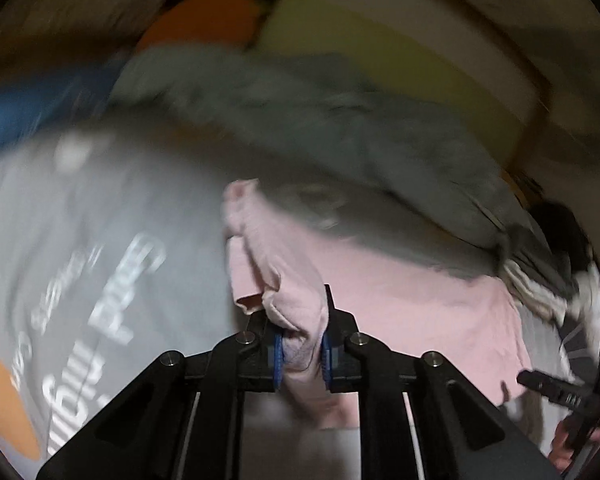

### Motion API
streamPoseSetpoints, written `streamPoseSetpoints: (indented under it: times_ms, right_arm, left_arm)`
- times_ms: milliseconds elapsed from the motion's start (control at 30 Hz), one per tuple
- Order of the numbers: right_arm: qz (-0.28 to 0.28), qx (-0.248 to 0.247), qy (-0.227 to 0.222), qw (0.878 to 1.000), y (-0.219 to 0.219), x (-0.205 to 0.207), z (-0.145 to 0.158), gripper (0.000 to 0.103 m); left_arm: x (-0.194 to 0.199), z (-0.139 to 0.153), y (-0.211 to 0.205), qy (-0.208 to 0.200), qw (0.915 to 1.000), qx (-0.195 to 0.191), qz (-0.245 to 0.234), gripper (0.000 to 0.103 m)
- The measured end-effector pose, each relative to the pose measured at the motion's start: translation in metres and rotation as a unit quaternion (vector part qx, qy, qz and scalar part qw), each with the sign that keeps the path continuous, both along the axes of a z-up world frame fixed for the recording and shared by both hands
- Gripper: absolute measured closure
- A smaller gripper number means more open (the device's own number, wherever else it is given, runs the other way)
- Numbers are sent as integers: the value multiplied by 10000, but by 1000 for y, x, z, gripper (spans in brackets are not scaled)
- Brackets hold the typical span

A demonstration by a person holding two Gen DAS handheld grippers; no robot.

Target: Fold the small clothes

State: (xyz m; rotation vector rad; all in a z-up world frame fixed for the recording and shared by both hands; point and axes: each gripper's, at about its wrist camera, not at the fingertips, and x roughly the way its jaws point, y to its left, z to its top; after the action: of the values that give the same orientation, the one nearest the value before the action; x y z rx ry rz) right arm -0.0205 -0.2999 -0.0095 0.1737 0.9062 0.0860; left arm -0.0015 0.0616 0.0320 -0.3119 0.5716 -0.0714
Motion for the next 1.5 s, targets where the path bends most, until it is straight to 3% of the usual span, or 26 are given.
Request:
streamPoseSetpoints:
  times_ms: [100, 200, 333, 400, 500, 633, 733, 800, 867, 967, 1033, 1133, 1200, 1333, 1400, 1500]
  right_arm:
    - [-86, 193, -153, 9997, -10, -4, 11, 22]
    - [-241, 108, -318, 9991, -19, -8, 21, 22]
    - [-388, 340, -335, 9981, -36, -10, 27, 22]
    - [-454, 468, -314, 9974, -44, -10, 27, 22]
    - [-549, 632, -260, 9962, -55, -10, 27, 22]
    - [-574, 909, -208, 9940, -63, -11, 26, 22]
    - [-590, 962, -214, 9934, -64, -11, 26, 22]
    - [-545, 946, -255, 9937, -61, -11, 27, 22]
    - [-504, 894, -328, 9942, -58, -11, 29, 22]
    - [-316, 785, -470, 9953, -47, -13, 36, 22]
    - [-148, 693, -565, 9959, -36, -14, 40, 22]
    - [347, 403, -660, 9964, -6, -11, 48, 22]
    - [822, 67, -701, 9941, 24, -6, 55, 22]
    - [1831, -463, -741, 9792, 83, 5, 64, 22]
    - [2342, -633, -504, 9688, 109, 18, 57, 22]
    - [2650, -888, -134, 9601, 135, 40, 37, 22]
  left_arm:
    - [3, 18, -46, -157, 9985, 159, -502, 90]
    - [10, 16, -100, -135, 9935, 310, -1084, 90]
    - [-2, -4, -157, -142, 9806, 189, -1948, 90]
    - [-6, -20, -190, -15, 9715, 476, -2323, 90]
    - [-5, -50, -211, 460, 9688, 801, -2301, 90]
    - [-7, -54, -201, 423, 9716, 443, -2287, 90]
    - [-15, -46, -191, 425, 9696, 333, -2386, 79]
    - [-30, -35, -176, 344, 9672, 57, -2518, 58]
    - [-40, -22, -162, 237, 9684, 44, -2481, 40]
    - [-52, -3, -136, 102, 9748, 500, -2173, 39]
    - [-46, 4, -123, 120, 9790, 1034, -1751, 39]
    - [-13, -1, -108, 605, 9768, 1635, -1247, 40]
    - [9, -11, -97, 925, 9761, 1596, -1150, 42]
    - [38, -42, -79, 1600, 9730, 1018, -1317, 45]
    - [38, -55, -73, 1736, 9726, 719, -1372, 45]
    - [31, -60, -68, 1712, 9741, 753, -1272, 40]
